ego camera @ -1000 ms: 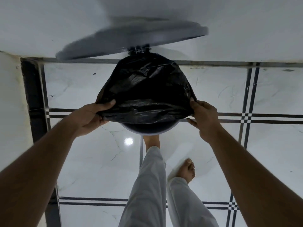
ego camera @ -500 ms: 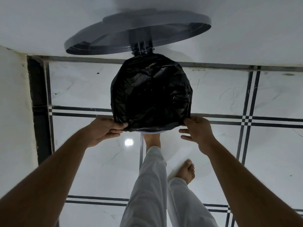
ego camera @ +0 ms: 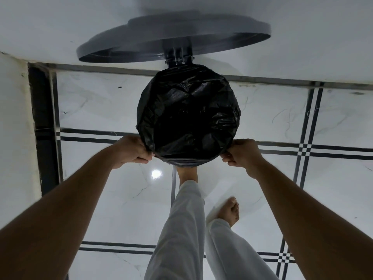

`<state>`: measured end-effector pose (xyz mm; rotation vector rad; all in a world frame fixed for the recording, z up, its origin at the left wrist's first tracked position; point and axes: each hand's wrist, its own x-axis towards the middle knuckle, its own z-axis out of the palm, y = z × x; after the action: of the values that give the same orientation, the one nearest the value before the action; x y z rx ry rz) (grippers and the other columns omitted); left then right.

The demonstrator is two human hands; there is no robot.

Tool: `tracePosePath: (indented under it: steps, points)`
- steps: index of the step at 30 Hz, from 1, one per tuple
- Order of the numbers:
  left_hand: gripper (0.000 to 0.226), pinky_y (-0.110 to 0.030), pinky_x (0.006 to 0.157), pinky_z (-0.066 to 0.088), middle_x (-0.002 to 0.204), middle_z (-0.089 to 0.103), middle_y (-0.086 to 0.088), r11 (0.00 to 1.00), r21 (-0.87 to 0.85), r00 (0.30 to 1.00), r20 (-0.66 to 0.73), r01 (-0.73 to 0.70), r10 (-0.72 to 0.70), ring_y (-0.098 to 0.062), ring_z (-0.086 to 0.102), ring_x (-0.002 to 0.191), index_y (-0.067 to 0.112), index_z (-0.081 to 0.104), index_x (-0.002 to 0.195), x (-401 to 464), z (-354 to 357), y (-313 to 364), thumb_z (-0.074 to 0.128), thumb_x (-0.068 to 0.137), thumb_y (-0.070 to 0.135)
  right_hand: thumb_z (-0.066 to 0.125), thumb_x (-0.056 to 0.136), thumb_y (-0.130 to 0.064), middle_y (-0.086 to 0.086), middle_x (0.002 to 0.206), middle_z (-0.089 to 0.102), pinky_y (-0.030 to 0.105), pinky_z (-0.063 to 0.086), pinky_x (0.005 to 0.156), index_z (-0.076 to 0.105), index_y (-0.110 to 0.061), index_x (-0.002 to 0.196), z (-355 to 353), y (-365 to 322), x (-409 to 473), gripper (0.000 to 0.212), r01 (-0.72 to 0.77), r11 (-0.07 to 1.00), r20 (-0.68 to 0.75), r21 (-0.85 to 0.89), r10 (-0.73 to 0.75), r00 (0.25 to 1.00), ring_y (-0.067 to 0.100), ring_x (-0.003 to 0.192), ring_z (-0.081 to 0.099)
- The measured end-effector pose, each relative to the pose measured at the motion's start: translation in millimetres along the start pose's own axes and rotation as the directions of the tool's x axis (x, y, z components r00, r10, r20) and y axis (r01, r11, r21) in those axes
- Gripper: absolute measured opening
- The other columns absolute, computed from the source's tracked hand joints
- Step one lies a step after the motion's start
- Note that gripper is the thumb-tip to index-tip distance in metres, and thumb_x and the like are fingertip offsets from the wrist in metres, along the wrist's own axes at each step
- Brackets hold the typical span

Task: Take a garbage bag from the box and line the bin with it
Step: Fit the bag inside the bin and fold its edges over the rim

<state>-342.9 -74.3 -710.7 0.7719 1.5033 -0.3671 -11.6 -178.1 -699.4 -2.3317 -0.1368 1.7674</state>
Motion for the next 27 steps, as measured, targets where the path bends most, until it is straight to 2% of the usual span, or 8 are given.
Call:
tracePosePath:
  steps: [7, 10, 13, 15, 18, 19, 23, 27]
  points:
    - [0.022, -0.038, 0.064, 0.068, 0.086, 0.078, -0.012, 0.999, 0.016, 0.939, -0.341, 0.039, -0.031, -0.028, 0.080, 0.071, 0.008, 0.068, 0.101, 10.8, 14.7, -4.5, 0.085, 0.091, 0.018, 0.079, 0.100, -0.032, 0.006, 0.076, 0.083, 0.028, 0.048, 0.053, 0.076, -0.005, 0.087, 2.7, 23.1, 3.6, 0.030, 0.099, 0.985, -0.114, -0.142, -0.115, 0.987, 0.017, 0.052, 0.070]
    - [0.029, -0.033, 0.056, 0.065, 0.083, 0.072, -0.013, 0.984, -0.171, 0.916, -0.385, 0.046, -0.110, -0.025, 0.074, 0.065, 0.005, 0.062, 0.092, 3.6, 8.3, -8.9, 0.086, 0.091, 0.020, 0.080, 0.099, -0.021, 0.007, 0.085, 0.084, 0.027, 0.054, 0.054, 0.078, -0.011, 0.097, 3.6, 22.4, -1.9, 0.010, 0.071, 0.997, -0.129, 0.037, -0.065, 0.990, 0.024, 0.069, 0.079]
    - [0.022, -0.034, 0.075, 0.064, 0.090, 0.073, -0.012, 0.885, -0.465, 0.947, -0.275, 0.020, -0.166, -0.023, 0.073, 0.076, -0.003, 0.068, 0.107, -7.9, -7.4, -11.2, 0.058, 0.109, 0.016, 0.067, 0.097, -0.024, -0.001, 0.092, 0.084, 0.038, 0.066, 0.079, 0.078, -0.020, 0.104, 2.6, 13.7, -5.4, 0.014, 0.152, 0.985, -0.290, 0.077, -0.124, 0.949, 0.026, 0.091, 0.083]
    - [0.021, -0.047, 0.088, 0.065, 0.083, 0.079, -0.010, 0.859, -0.499, 0.874, -0.464, -0.120, -0.148, -0.025, 0.077, 0.073, 0.002, 0.071, 0.102, -9.3, -14.4, -11.4, 0.058, 0.107, 0.018, 0.063, 0.096, -0.030, -0.007, 0.106, 0.080, 0.026, 0.058, 0.090, 0.076, -0.022, 0.117, 2.7, 1.9, -14.8, 0.025, 0.267, 0.964, -0.426, 0.005, -0.239, 0.873, 0.018, 0.103, 0.077]
    - [0.029, -0.042, 0.098, 0.060, 0.101, 0.077, 0.003, 0.946, -0.147, 0.612, -0.789, -0.289, 0.065, -0.022, 0.074, 0.097, 0.015, 0.070, 0.107, -28.8, 1.7, 14.0, 0.062, 0.099, 0.042, 0.070, 0.100, -0.040, -0.007, 0.130, 0.070, 0.021, 0.051, 0.095, 0.063, -0.019, 0.140, 11.2, -20.2, -31.5, 0.046, 0.492, 0.869, -0.488, -0.051, -0.452, 0.747, 0.012, 0.114, 0.069]
    - [0.033, -0.034, 0.099, 0.056, 0.113, 0.073, 0.007, 0.930, -0.073, 0.591, -0.789, -0.361, 0.168, -0.016, 0.069, 0.107, 0.017, 0.067, 0.120, -37.1, 13.8, 25.8, 0.059, 0.102, 0.044, 0.071, 0.099, -0.045, -0.005, 0.140, 0.066, 0.027, 0.051, 0.105, 0.058, -0.019, 0.148, 14.8, -27.7, -33.7, 0.057, 0.550, 0.833, -0.471, -0.059, -0.509, 0.721, 0.015, 0.125, 0.065]
    - [0.048, -0.031, 0.109, 0.043, 0.145, 0.062, 0.012, 0.866, 0.039, 0.695, -0.580, -0.498, 0.425, -0.010, 0.056, 0.130, 0.033, 0.053, 0.152, -41.7, 45.4, 68.9, 0.038, 0.112, 0.055, 0.055, 0.106, -0.054, -0.001, 0.158, 0.061, 0.046, 0.047, 0.122, 0.044, -0.022, 0.165, 27.0, -48.8, -28.1, 0.069, 0.630, 0.752, -0.266, -0.197, -0.659, 0.703, 0.023, 0.147, 0.056]
    - [0.066, -0.046, 0.122, 0.039, 0.153, 0.060, -0.008, 0.967, 0.016, 0.737, -0.645, -0.254, 0.204, -0.031, 0.053, 0.142, 0.020, 0.056, 0.154, -9.0, 25.5, 79.1, 0.024, 0.112, 0.059, 0.035, 0.109, -0.060, 0.007, 0.162, 0.057, 0.056, 0.047, 0.121, 0.039, -0.018, 0.167, 32.1, -50.5, -12.6, 0.072, 0.604, 0.680, -0.218, -0.416, -0.719, 0.659, 0.031, 0.148, 0.054]
